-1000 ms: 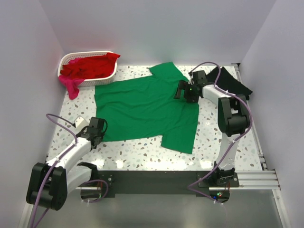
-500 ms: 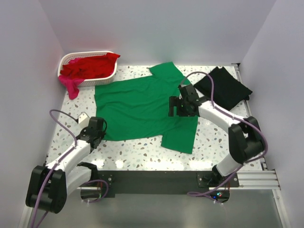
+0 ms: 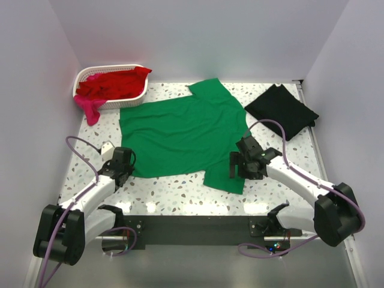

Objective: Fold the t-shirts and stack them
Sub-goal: Fold the tshirt

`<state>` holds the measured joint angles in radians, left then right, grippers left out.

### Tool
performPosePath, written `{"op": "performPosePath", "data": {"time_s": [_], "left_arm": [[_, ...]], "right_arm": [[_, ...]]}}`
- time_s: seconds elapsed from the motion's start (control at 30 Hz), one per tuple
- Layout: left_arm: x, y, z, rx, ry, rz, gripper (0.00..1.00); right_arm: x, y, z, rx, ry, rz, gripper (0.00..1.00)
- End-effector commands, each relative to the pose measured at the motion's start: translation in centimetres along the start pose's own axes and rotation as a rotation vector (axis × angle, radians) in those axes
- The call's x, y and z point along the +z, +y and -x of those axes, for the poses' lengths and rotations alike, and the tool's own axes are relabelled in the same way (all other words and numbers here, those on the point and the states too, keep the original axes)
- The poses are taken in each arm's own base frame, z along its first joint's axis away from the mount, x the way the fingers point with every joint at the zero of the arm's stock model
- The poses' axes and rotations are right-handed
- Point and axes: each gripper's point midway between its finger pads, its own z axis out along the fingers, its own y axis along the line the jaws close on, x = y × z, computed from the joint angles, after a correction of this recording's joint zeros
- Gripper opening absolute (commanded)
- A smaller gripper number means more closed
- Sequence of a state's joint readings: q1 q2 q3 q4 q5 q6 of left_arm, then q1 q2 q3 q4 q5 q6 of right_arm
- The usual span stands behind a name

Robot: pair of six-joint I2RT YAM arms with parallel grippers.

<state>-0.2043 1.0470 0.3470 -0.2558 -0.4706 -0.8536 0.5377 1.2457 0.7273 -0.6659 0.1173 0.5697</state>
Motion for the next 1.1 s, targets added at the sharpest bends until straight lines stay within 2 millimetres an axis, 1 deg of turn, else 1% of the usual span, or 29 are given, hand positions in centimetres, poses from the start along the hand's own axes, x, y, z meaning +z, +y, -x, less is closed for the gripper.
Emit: {"op": "performPosePath", "data": {"time_s": [0.0, 0.07, 0.1, 0.23, 0.3, 0.4, 0.5, 0.53, 0.63, 0.73, 0.77, 0.87, 0.9, 0.97, 1.0, 1.07], "left_arm": [[0.0, -1.0, 0.9, 0.009, -0.024, -0.035, 0.09], [0.0, -0.9, 0.9, 0.012, -0.019, -0.030, 0.09], [0.0, -0.9, 0.8, 0.015, -0.016, -0.030, 0.09], [0.0, -0.9, 0.7, 0.019, -0.011, -0.029, 0.08], [0.0, -1.0, 0.8, 0.019, -0.013, -0.030, 0.08], [0.0, -0.9, 0.8, 0.017, -0.015, -0.031, 0.08], [-0.1, -0.9, 0.7, 0.018, -0.014, -0.033, 0.08], [0.0, -0.9, 0.7, 0.021, -0.013, -0.030, 0.08], [-0.1, -0.9, 0.8, 0.019, -0.017, -0.032, 0.08], [-0.2, -0.8, 1.0, 0.014, -0.022, -0.025, 0.07], [-0.3, -0.7, 1.0, 0.014, -0.021, -0.023, 0.07], [-0.7, -0.8, 1.2, -0.003, -0.024, -0.028, 0.07], [-0.9, -1.0, 1.5, -0.017, -0.030, -0.040, 0.07], [-1.3, -1.0, 1.7, -0.029, -0.037, -0.040, 0.07], [-1.5, -0.9, 2.2, -0.042, -0.056, -0.039, 0.06], [-1.8, -0.4, 2.3, -0.060, -0.061, -0.019, 0.06]], "right_arm": [[-0.6, -0.5, -1.8, 0.055, 0.039, -0.002, 0.83], [-0.3, -0.1, -2.8, 0.059, 0.074, 0.027, 0.81], [0.0, -0.1, -3.5, 0.060, 0.094, 0.035, 0.80], [0.8, -0.5, -5.1, 0.066, 0.140, 0.026, 0.77], [1.1, -0.4, -5.3, 0.070, 0.142, 0.038, 0.74], [1.3, -0.3, -5.5, 0.073, 0.147, 0.042, 0.73], [1.4, 0.2, -5.7, 0.075, 0.158, 0.071, 0.67], [1.4, 0.4, -5.7, 0.072, 0.158, 0.078, 0.62], [1.6, 0.0, -6.0, 0.072, 0.164, 0.059, 0.57], [1.9, 0.0, -6.3, 0.074, 0.178, 0.062, 0.47], [2.0, 0.1, -6.4, 0.079, 0.181, 0.067, 0.41], [1.9, -0.1, -6.7, 0.077, 0.186, 0.059, 0.33], [1.8, -0.3, -6.9, 0.075, 0.192, 0.051, 0.26], [1.7, -0.4, -6.9, 0.073, 0.188, 0.048, 0.18], [1.5, -0.4, -7.0, 0.070, 0.193, 0.051, 0.10], [1.3, -0.4, -7.0, 0.067, 0.193, 0.053, 0.03]]}}
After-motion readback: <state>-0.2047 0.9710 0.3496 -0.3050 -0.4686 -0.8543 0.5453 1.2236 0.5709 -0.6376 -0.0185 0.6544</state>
